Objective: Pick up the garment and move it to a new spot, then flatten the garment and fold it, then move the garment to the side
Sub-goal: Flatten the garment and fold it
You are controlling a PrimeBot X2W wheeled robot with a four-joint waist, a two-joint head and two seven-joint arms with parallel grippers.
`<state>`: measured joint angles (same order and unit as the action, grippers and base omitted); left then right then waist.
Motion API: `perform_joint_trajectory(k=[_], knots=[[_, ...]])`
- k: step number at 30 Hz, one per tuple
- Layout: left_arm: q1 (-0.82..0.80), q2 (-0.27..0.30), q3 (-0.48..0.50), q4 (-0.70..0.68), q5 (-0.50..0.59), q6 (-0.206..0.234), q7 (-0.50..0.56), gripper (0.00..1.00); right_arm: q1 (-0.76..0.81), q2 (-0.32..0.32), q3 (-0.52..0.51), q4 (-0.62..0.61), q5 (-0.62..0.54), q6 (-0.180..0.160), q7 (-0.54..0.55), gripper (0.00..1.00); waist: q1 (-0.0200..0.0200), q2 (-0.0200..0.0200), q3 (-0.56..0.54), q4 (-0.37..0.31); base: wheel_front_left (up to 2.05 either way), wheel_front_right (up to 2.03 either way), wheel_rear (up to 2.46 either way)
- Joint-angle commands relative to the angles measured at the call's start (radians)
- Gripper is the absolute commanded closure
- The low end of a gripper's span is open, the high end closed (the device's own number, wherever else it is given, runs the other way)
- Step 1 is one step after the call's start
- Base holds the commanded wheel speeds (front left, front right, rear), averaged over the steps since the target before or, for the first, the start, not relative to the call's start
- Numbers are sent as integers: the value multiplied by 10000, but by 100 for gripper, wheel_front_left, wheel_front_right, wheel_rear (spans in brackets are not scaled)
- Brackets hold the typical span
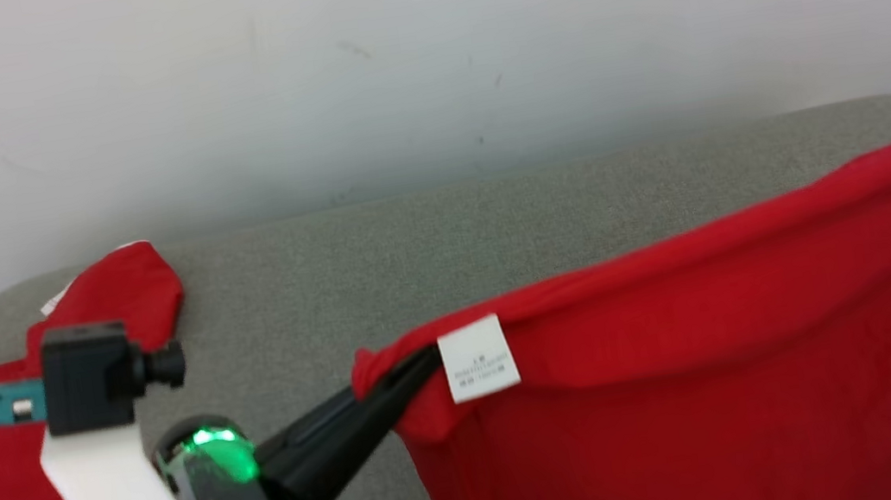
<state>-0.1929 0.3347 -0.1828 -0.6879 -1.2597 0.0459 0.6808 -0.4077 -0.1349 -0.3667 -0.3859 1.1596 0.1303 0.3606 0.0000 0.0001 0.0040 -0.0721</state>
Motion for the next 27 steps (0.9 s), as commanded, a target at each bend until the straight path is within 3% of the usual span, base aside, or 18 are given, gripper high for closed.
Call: perform_joint_trajectory(k=[1, 6, 12, 18, 23, 27], knots=[[-462, 100, -3, 298, 160, 1, 83, 100, -506, 138, -55, 220, -310, 5, 179, 100, 0, -1, 451, -41, 0, 0, 0], [-2633, 237, -250, 2141, 1041, -32, 315, 100, -2557, 683, 32, 1851, -1788, 5, 816, 100, 0, -1, 1676, -40, 0, 0, 0], [-6167, -242, -867, 5290, 2617, -290, -116, 100, -5869, 817, -136, 4484, -4087, 5, 652, 100, 0, -1, 3074, 103, 0, 0, 0], [-9503, -876, -1007, 8519, 4195, -462, -1604, 100, -8963, 825, -163, 6926, -5846, 5, -371, 100, 0, -1, 4156, 146, 0, 0, 0], [-11852, -1183, -1157, 10538, 5473, -719, -3401, 100, -11125, 826, 3, 8401, -6097, 5, -1344, 100, 0, -1, 5216, 80, 0, 0, 0], [-12589, -1330, -1254, 11520, 5844, -985, -4387, 100, -11756, 833, 310, 9024, -6069, 5, -1833, 100, 0, -1, 5690, 2, 0, 0, 0]])
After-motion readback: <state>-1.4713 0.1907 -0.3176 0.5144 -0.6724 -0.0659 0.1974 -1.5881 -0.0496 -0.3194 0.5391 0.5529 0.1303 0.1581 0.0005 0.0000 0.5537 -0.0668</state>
